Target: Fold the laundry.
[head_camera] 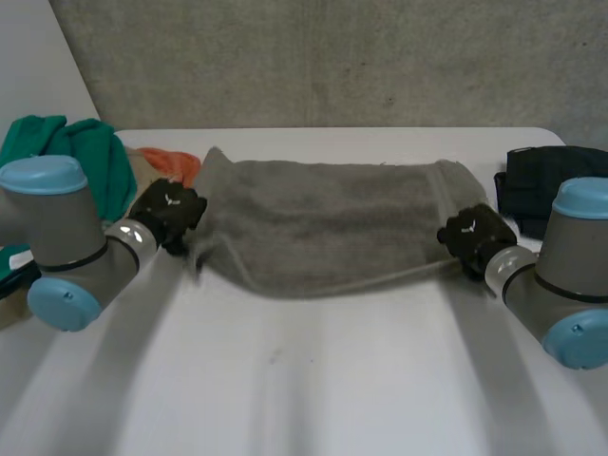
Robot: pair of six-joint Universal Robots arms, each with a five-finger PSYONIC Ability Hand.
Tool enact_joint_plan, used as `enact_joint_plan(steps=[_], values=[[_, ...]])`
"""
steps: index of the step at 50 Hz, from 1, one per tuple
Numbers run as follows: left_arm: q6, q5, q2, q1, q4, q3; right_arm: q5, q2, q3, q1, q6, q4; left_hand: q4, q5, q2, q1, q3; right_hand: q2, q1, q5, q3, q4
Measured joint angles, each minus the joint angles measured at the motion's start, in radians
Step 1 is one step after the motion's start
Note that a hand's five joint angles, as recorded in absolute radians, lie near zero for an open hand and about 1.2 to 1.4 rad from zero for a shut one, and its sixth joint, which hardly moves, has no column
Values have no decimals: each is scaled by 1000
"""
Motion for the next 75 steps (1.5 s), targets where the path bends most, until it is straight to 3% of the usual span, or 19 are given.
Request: enact_joint_plan(steps=[1,2,6,11,18,27,31,36,37,39,46,53,56,60,65,75], values=[[14,0,3,3,-8,-3,3,1,1,-1,-4,5,0,0,0,0,0,0,0,0,0,0],[33,-2,12,7,-23,-6,7,0,2,-2,-8,11,-182,-181,-177,-184,-178,0,0,0,0,0],[44,-11,61,13,-55,-8,15,-27,11,-3,-4,21,-323,-323,-303,-299,-305,0,0,0,0,0],[-51,-26,149,-3,-79,-23,16,-76,35,-4,28,21,-423,-427,-409,-387,-410,0,0,0,0,0],[-205,-44,159,-90,-117,-64,19,-99,52,-6,56,20,-460,-467,-449,-425,-448,0,0,0,0,0],[-183,-167,34,-146,-113,-27,24,-97,49,-12,59,24,-450,-442,-440,-422,-446,0,0,0,0,0],[-141,-235,-17,-138,-104,21,25,-97,48,-14,62,26,-404,-396,-397,-385,-402,0,0,0,0,0],[-85,-309,-62,-108,-87,78,27,-103,43,-23,78,42,-163,-162,-157,-122,-161,0,0,0,0,0],[-77,-314,-64,-102,-82,81,27,-106,40,-25,81,49,71,66,78,141,72,0,0,0,0,0],[-66,-314,-64,-94,-76,81,26,-109,37,-28,86,62,365,356,380,431,362,0,0,0,0,0],[2,-273,1,-87,-113,1,13,-138,29,-40,71,166,441,408,449,436,438,0,0,0,0,0],[145,-255,131,-83,-247,-177,-42,-184,51,-87,-125,447,441,408,449,436,438,0,0,0,0,0],[278,-230,219,-54,-339,-298,-102,-226,82,-145,-401,696,441,408,449,436,438,0,0,0,0,0],[383,-195,281,-28,-375,-348,-139,-247,83,-175,-559,808,441,408,449,436,438,0,0,0,0,0],[423,-184,283,-33,-310,-239,-131,-224,-5,-171,-541,784,441,408,449,436,438,0,0,1,0,0],[282,-273,139,-75,-71,358,52,-123,-492,-76,-176,472,442,408,449,436,438,0,0,4,0,0]])
